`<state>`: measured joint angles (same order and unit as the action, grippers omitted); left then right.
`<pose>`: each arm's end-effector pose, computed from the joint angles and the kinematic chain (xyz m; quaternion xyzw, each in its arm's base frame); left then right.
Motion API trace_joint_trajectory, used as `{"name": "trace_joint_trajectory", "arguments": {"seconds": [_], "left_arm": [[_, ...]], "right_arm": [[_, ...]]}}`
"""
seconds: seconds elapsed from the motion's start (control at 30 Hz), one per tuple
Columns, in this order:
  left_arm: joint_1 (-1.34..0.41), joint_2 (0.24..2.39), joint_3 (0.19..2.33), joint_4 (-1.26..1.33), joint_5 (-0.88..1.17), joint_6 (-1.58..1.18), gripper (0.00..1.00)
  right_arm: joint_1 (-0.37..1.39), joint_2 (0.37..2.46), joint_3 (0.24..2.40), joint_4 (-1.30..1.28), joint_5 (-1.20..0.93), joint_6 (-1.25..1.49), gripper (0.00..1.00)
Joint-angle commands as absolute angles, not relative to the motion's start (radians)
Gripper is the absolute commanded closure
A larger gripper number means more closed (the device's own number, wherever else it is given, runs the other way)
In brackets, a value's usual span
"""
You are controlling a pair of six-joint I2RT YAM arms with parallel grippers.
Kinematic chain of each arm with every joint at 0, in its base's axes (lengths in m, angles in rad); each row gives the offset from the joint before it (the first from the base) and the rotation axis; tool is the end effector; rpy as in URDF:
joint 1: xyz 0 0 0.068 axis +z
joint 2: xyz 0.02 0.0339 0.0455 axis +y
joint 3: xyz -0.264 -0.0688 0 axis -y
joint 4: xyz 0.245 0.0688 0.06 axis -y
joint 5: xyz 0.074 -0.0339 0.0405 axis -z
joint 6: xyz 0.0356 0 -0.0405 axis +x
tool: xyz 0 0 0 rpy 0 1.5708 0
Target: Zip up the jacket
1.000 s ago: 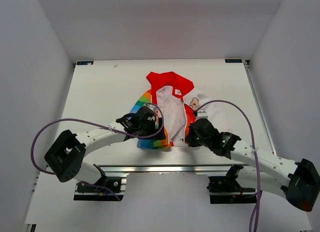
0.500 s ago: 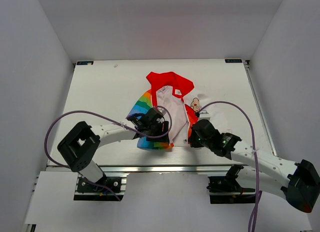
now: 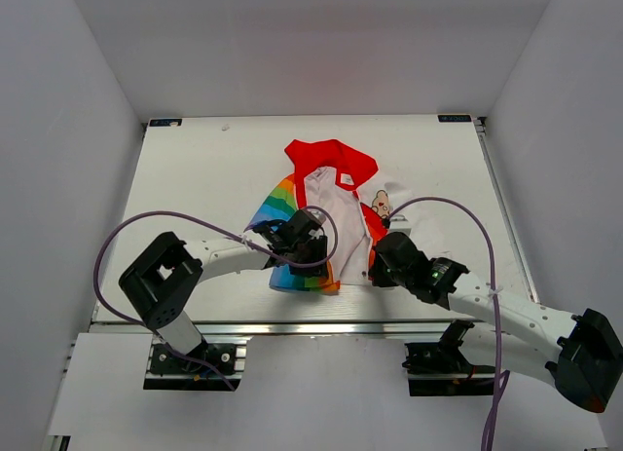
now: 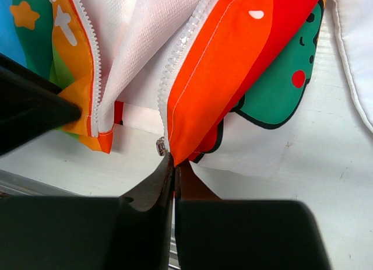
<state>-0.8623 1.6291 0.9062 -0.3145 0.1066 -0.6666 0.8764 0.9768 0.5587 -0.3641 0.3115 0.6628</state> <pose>0.2017 -0.2412 0.1658 0.1081 0.9573 -0.2192 0.1544 0.1345 0.1444 0.2116 -0.0380 0.9132 0.1612 0.3722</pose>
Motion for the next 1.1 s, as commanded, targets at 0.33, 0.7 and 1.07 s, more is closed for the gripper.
{"name": "trace_joint_trajectory", "arguments": {"seconds": [0.33,0.7,1.07], "left_arm": [[-0.868,1.595,0.928,-0.290,0.141,-0.710,0.25],[-0.943,1.753,1.035,-0.374,-0.035,-0.724,0.30],[-0.982,1.861,1.157,-0.546,-0.202,-0.799,0.64]], "right_arm": [[0.870,0.974,0.543,-0.371,0.336,0.675,1.00],[0.870,0.973,0.537,-0.380,0.348,0.672,1.00],[0.870,0.960,0.531,-0.399,0.367,0.676,1.00]]}}
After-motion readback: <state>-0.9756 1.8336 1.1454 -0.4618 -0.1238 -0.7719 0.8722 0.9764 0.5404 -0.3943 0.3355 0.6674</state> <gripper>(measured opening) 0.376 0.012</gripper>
